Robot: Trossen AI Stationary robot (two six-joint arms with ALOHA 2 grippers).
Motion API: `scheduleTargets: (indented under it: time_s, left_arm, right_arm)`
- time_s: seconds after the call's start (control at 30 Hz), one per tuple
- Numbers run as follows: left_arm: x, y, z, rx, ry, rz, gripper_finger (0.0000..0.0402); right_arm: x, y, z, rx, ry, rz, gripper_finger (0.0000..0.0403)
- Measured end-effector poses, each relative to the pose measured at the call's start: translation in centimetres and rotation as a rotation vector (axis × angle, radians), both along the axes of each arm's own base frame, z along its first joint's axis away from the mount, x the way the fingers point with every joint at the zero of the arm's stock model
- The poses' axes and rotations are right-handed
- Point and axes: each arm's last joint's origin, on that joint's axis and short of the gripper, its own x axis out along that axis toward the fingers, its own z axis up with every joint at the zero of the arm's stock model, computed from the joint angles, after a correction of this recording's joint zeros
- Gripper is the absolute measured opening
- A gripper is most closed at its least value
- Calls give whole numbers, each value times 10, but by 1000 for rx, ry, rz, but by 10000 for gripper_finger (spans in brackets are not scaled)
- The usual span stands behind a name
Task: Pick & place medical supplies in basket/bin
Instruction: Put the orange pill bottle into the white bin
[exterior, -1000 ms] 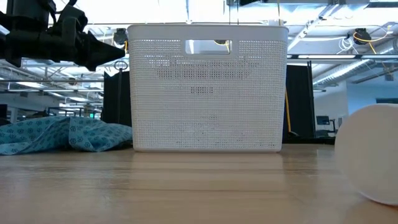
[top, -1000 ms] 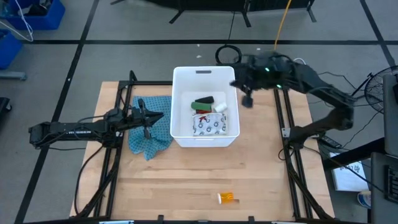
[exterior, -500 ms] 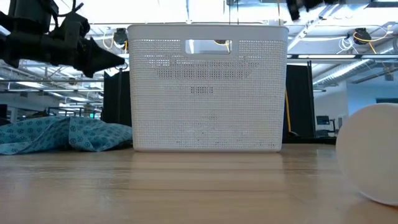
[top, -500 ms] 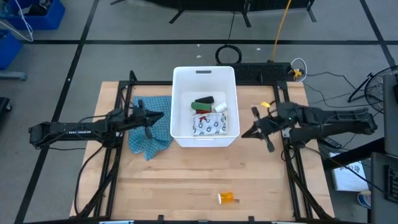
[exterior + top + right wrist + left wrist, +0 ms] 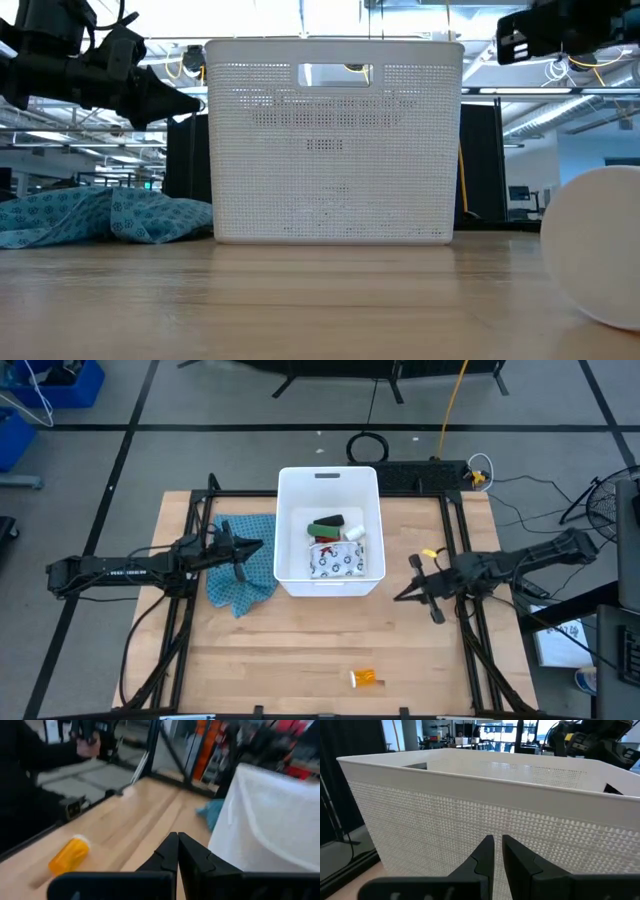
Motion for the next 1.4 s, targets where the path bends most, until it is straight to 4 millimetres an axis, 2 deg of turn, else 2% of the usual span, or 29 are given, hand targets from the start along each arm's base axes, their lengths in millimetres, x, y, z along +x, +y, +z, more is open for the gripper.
scheduleTargets:
  time_s: [0.33, 0.47, 1.03, 1.23, 1.33, 1.4]
  left_arm:
    - [0, 0, 0, 0, 1, 0, 42]
    - [0, 0, 0, -2, 0, -1, 42]
    - [0, -1, 0, -9, 1, -27, 42]
    - [1, -6, 12, -28, -126, -177, 42]
    - [4, -10, 17, -67, -85, -184, 42]
    - [7, -14, 28, -72, -42, -186, 42]
  right_arm:
    - [-21, -6, -19, 95, -222, -6, 0]
    - [-22, -4, -32, 68, -219, 8, 0]
    - [-21, -4, -37, 57, -190, 2, 0]
    - [-21, -4, -36, 58, -195, 1, 0]
    - [-21, -4, -36, 58, -195, 1, 0]
    - [-21, -4, -36, 58, -194, 1, 0]
